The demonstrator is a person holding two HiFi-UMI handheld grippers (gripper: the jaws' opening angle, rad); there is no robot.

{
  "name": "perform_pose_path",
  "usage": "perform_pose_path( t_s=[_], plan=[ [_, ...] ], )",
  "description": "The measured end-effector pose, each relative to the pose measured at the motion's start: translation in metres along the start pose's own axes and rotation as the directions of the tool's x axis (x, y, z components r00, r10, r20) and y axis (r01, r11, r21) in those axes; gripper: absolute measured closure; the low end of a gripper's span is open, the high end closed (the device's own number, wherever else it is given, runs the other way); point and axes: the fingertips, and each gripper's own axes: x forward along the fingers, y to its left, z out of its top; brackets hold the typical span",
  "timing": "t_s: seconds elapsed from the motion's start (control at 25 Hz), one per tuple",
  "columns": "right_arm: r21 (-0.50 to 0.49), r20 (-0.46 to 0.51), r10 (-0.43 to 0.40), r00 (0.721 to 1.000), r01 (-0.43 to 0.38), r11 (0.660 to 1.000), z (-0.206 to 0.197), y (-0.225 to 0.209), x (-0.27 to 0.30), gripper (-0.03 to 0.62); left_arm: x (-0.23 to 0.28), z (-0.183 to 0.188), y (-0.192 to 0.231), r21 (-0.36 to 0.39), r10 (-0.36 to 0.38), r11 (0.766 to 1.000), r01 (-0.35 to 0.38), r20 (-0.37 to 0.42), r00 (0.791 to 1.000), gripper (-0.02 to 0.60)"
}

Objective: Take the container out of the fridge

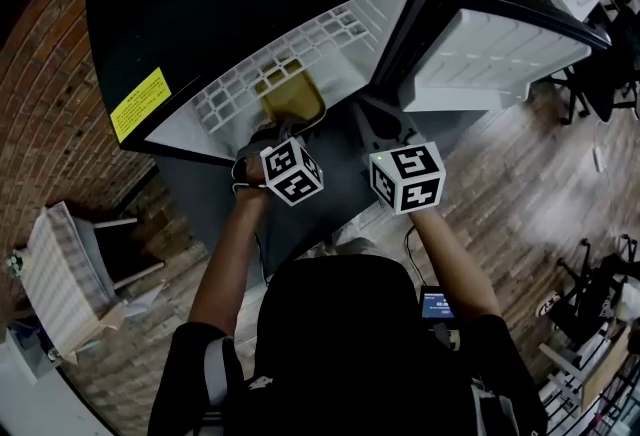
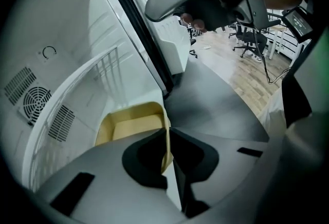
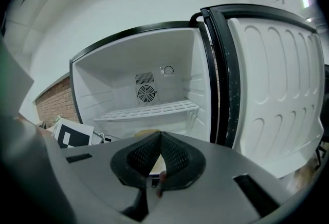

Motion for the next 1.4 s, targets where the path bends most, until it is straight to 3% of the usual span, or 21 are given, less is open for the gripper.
perform_pose_path(
  t_s=[1.2,1.4],
  plan=[
    [-0.04,0.065,-0.104,0.992,0.106,0.994,-0.016,0.085,-0.089,0.554,-0.091,-0.012,-0.087,0.139,-0.049,0.99,0.037,0.087,0.995,0.554],
    [-0.068,0.079,-0.109,0.991,0.115,0.991,-0.014,0.097,-0.098,0.554,-0.103,-0.009,-0.095,0.122,-0.06,0.992,0.046,0.112,0.992,0.554]
  ],
)
